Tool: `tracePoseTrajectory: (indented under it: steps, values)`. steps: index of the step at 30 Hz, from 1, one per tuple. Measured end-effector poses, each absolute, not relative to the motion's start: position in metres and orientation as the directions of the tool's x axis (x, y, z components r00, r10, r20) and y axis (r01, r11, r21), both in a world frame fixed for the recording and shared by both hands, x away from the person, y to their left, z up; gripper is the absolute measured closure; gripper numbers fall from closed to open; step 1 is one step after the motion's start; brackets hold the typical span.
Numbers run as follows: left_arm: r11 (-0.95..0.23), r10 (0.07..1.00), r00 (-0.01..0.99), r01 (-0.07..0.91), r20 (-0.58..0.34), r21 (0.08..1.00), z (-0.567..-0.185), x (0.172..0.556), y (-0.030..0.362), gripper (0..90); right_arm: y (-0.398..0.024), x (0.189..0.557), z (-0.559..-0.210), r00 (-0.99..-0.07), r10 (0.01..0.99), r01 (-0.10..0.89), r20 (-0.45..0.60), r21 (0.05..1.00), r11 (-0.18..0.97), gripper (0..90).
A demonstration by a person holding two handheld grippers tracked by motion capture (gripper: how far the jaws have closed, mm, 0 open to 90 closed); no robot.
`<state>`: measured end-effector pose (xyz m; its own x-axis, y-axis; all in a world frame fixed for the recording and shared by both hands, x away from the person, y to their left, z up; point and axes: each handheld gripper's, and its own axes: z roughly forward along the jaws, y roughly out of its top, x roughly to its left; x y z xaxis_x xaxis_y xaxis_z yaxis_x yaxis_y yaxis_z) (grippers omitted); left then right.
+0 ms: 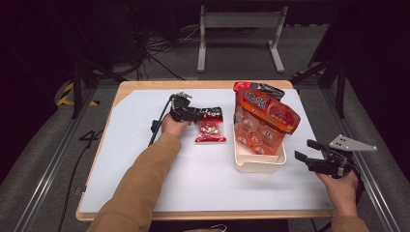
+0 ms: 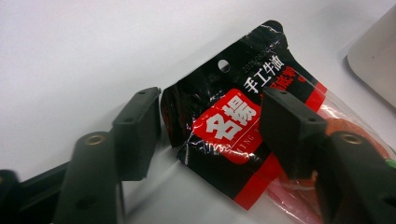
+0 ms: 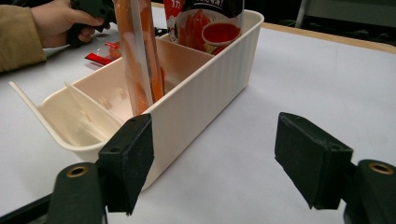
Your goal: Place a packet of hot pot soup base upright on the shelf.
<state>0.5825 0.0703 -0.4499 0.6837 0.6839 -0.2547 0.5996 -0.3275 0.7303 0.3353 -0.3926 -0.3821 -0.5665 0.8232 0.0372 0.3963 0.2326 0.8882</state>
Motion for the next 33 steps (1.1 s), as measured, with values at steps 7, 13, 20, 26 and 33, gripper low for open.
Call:
tracePoseTrajectory:
  steps: [7, 13, 20, 26, 33]
  values:
    - [-0.347, 0.714, 0.672, 0.584, -0.197, 0.734, -0.449, 0.579, 0.066, 71.4, -0.392, 0.335, -0.382, -0.571, 0.82, 0.392, 0.033, 0.889, 0.238, 28.3]
    - [-0.353, 0.732, 0.658, 0.587, -0.176, 0.728, -0.448, 0.579, 0.069, 84.1, -0.392, 0.335, -0.382, -0.573, 0.819, 0.388, 0.029, 0.89, 0.24, 28.4]
    - [-0.38, 0.715, 0.682, 0.562, -0.152, 0.734, -0.442, 0.578, 0.072, 89.3, -0.391, 0.335, -0.382, -0.576, 0.817, 0.382, 0.021, 0.891, 0.247, 28.9]
    - [-0.359, 0.704, 0.687, 0.562, -0.179, 0.745, -0.429, 0.574, 0.079, 89.6, -0.392, 0.334, -0.381, -0.573, 0.819, 0.381, 0.02, 0.892, 0.245, 29.1]
    - [-0.35, 0.695, 0.696, 0.547, -0.181, 0.76, -0.406, 0.562, 0.083, 89.8, -0.396, 0.335, -0.381, -0.584, 0.81, 0.387, 0.042, 0.892, 0.233, 34.8]
